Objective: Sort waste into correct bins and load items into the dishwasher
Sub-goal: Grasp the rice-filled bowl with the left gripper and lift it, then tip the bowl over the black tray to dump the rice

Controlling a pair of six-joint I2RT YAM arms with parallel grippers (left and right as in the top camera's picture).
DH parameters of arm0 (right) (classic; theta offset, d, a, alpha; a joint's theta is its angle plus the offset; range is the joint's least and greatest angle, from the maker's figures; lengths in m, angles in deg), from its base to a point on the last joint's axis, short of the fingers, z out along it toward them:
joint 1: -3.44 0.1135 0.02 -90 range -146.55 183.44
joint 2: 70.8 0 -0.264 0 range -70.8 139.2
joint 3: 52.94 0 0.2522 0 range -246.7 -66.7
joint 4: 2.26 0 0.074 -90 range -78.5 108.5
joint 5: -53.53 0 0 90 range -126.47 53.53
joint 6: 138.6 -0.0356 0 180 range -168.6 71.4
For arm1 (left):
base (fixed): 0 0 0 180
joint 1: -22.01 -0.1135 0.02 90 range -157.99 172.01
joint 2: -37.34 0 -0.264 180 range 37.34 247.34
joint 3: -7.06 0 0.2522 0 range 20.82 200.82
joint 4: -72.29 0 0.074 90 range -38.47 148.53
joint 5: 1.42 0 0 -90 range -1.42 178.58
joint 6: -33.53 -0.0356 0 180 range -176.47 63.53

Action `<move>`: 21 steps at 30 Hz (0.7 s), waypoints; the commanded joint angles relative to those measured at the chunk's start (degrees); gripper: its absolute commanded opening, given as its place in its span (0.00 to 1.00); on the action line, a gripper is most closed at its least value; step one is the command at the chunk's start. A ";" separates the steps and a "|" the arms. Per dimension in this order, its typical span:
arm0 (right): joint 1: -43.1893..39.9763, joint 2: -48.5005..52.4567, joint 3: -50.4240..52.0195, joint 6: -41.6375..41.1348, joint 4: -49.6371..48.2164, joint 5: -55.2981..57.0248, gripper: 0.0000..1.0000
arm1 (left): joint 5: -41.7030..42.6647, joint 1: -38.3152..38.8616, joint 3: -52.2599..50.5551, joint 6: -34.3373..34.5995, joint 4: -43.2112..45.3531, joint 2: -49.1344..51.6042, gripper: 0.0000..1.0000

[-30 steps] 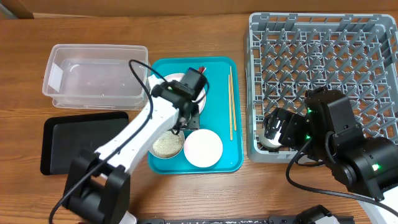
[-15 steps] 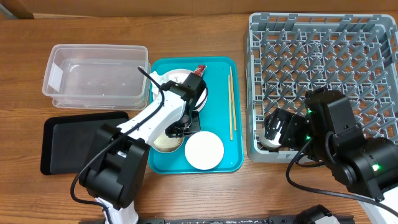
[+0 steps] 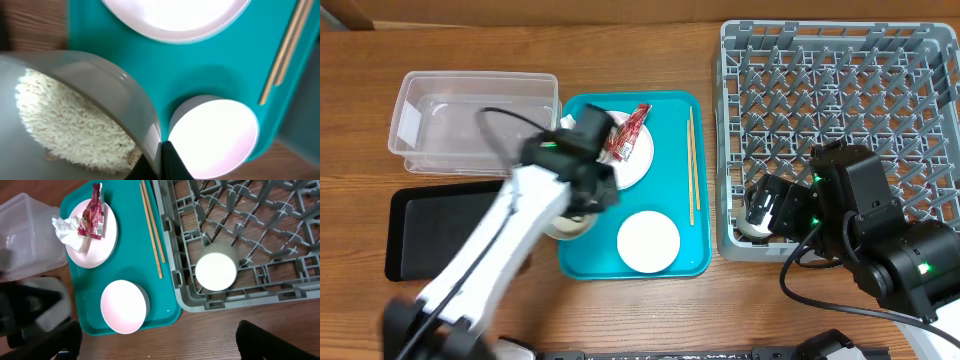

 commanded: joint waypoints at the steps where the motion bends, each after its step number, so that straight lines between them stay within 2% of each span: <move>1: -0.07 -0.13 -0.66 0.20 0.20 0.35 1.00 | 12.35 -10.10 0.15 -9.18 -0.79 -2.89 0.04; 7: -0.07 -0.13 -0.66 0.20 0.35 0.35 1.00 | 37.59 -31.71 -1.11 -25.03 -3.10 -1.73 0.04; 11: -0.07 -0.13 -0.68 0.17 0.28 0.44 1.00 | 49.29 -44.50 -2.86 -35.28 -4.00 0.17 0.04; 16: -0.07 -0.13 -0.66 0.17 0.28 0.55 1.00 | 64.74 -53.88 -5.35 -48.63 -6.27 4.35 0.04; 21: -0.07 -0.13 -0.68 0.17 0.35 0.50 1.00 | 75.67 -58.03 -5.51 -63.80 -16.41 9.25 0.04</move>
